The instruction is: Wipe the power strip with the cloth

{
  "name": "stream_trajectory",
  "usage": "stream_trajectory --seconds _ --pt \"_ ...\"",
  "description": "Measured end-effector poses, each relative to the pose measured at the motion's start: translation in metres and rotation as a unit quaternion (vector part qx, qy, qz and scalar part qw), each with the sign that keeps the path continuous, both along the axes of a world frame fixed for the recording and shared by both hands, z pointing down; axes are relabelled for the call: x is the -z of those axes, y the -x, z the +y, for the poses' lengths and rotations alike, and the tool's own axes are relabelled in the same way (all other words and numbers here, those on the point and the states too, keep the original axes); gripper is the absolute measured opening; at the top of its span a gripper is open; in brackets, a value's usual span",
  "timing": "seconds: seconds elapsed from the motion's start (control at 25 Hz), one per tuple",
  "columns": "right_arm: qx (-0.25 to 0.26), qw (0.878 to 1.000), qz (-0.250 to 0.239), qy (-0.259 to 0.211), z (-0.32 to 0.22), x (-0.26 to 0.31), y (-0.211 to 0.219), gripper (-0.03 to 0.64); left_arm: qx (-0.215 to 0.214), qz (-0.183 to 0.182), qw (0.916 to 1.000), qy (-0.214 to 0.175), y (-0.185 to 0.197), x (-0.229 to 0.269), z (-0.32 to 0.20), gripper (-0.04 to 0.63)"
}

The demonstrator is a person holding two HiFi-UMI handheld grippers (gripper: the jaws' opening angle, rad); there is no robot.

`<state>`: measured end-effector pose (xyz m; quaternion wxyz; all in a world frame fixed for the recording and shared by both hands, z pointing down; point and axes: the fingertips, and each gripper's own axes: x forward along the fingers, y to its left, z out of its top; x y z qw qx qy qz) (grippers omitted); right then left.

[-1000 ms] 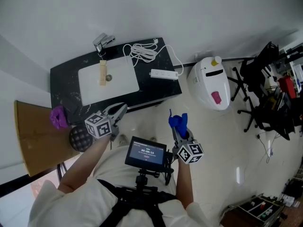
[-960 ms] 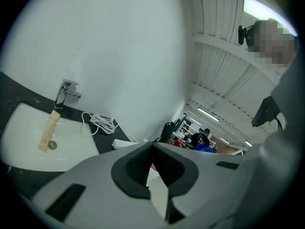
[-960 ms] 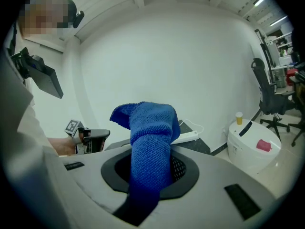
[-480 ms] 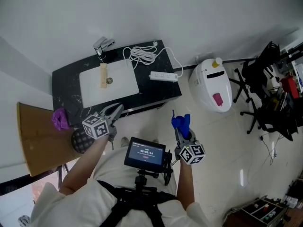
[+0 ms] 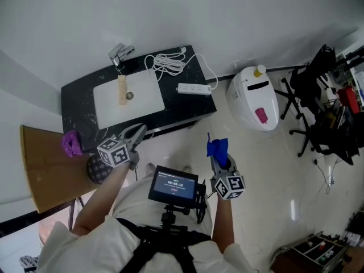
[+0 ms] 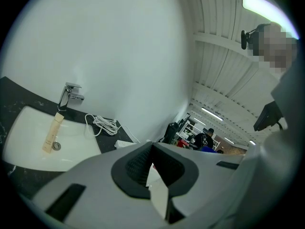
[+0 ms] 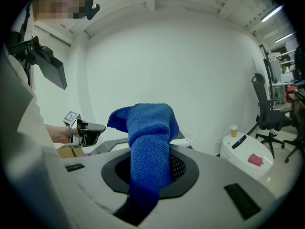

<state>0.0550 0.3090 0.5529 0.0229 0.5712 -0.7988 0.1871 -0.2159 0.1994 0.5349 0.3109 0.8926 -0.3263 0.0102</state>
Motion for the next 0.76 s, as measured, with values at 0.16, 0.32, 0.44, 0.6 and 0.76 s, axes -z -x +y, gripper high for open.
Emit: stream_trajectory --seconds 0.16,0.32,0.44,0.6,0.76 --pt "-0.006 1.0 0.001 -0.004 0.002 0.002 -0.004 0.083 -0.003 0.0 1.0 0.004 -0.004 -0.004 0.001 0.003" --pt "-0.01 1.0 0.006 -0.007 0.005 0.004 -0.006 0.083 -0.009 -0.003 0.9999 0.008 -0.011 -0.008 0.003 0.003" --pt "-0.015 1.0 0.017 -0.005 0.011 0.002 -0.009 0.083 -0.016 -0.003 0.9998 0.009 -0.017 -0.01 0.005 0.003" --pt "-0.018 0.999 0.034 -0.004 0.019 -0.001 -0.015 0.083 -0.022 -0.004 0.9997 0.008 -0.026 -0.011 0.006 0.003" --pt "-0.026 0.999 0.034 -0.006 0.025 0.0 -0.025 0.083 -0.025 -0.005 0.9997 0.005 -0.035 -0.009 0.009 0.003"
